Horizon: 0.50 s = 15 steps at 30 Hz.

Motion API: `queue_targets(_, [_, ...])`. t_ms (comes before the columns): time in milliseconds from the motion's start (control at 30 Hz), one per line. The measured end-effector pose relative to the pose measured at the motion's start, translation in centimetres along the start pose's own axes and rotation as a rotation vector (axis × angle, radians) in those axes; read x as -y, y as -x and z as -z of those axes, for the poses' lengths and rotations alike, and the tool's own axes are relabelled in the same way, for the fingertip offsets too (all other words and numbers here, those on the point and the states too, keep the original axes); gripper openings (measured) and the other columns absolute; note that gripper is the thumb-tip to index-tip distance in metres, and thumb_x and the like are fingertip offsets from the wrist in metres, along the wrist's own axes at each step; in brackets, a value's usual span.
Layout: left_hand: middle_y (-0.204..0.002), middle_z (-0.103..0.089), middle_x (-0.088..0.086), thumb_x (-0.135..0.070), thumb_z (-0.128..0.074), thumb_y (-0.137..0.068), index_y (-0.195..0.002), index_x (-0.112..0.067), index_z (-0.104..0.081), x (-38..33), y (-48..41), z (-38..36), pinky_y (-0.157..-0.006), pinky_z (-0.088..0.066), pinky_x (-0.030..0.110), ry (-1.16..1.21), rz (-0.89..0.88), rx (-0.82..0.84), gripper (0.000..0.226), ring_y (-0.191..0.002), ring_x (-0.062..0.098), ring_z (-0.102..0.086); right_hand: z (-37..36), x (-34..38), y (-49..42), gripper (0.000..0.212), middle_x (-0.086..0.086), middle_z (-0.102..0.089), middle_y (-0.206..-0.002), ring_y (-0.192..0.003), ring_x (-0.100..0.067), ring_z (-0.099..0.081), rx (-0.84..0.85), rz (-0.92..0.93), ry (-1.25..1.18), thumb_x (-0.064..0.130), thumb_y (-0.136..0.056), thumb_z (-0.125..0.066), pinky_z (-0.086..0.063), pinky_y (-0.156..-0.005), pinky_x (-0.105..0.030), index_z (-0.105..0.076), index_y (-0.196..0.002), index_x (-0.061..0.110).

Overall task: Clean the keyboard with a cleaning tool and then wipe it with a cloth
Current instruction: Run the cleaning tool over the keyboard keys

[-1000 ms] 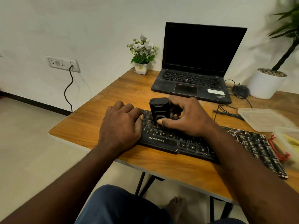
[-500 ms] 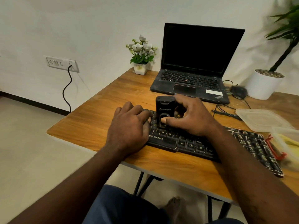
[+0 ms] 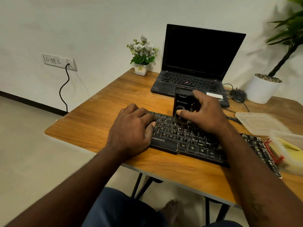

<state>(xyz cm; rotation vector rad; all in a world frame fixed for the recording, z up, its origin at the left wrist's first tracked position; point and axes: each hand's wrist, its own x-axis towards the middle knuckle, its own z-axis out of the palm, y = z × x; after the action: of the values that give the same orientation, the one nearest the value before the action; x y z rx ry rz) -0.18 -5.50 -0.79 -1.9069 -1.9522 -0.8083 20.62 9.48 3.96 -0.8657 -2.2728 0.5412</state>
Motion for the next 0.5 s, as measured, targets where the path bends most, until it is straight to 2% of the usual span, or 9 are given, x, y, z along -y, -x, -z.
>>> queue_targets(67, [-0.114,-0.071,-0.007,-0.039,-0.047,-0.098,-0.119,-0.025,-0.072,0.05,-0.01,-0.02,-0.089,-0.043,0.039,0.005,-0.001,0.007,0.035,-0.107,0.016,-0.05,-0.22,0.3,0.5,0.042,0.013,-0.067,-0.094,-0.077,0.001,-0.063,0.087,0.018,-0.044,0.035,-0.081,-0.084,-0.05,-0.059,-0.014,-0.061,-0.116,0.03])
queue_targets(100, [-0.115,-0.071,-0.007,-0.04,-0.047,-0.098,-0.119,-0.025,-0.072,0.07,-0.02,-0.03,-0.089,-0.042,0.039,0.004,-0.001,0.01,0.036,-0.107,0.016,-0.051,-0.54,0.31,0.46,0.043,0.014,-0.067,-0.097,-0.077,0.001,-0.063,0.078,0.015,-0.016,0.035,-0.082,-0.084,-0.051,-0.06,-0.014,-0.061,-0.118,0.03])
queue_targets(233, [-0.116,-0.07,-0.006,-0.04,-0.047,-0.099,-0.118,-0.025,-0.072,0.07,0.04,-0.08,-0.09,-0.041,0.038,-0.001,0.001,0.015,0.035,-0.108,0.016,-0.051,-0.71,0.23,-0.28,0.051,0.014,-0.065,-0.108,-0.084,0.004,-0.059,-0.084,-0.022,0.106,0.034,-0.083,-0.083,-0.043,-0.066,-0.012,-0.063,-0.128,0.021])
queue_targets(367, [-0.117,-0.069,-0.008,-0.042,-0.046,-0.099,-0.119,-0.027,-0.072,0.13,0.03,-0.11,-0.09,-0.04,0.038,-0.005,0.008,0.024,0.036,-0.11,0.016,-0.049,-0.45,0.26,0.37,0.047,0.014,-0.068,-0.105,-0.087,-0.001,-0.064,0.059,0.019,0.001,0.033,-0.082,-0.083,-0.05,-0.068,-0.016,-0.063,-0.124,0.025])
queue_targets(500, [-0.119,-0.068,-0.008,-0.045,-0.044,-0.099,-0.121,-0.028,-0.07,0.15,0.02,-0.11,-0.091,-0.039,0.039,-0.016,0.015,0.037,0.038,-0.112,0.016,-0.046,-0.89,0.36,-0.19,0.048,0.016,-0.067,-0.105,-0.088,-0.003,-0.064,-0.083,-0.005,0.103,0.036,-0.082,-0.084,-0.051,-0.072,-0.019,-0.065,-0.125,0.026])
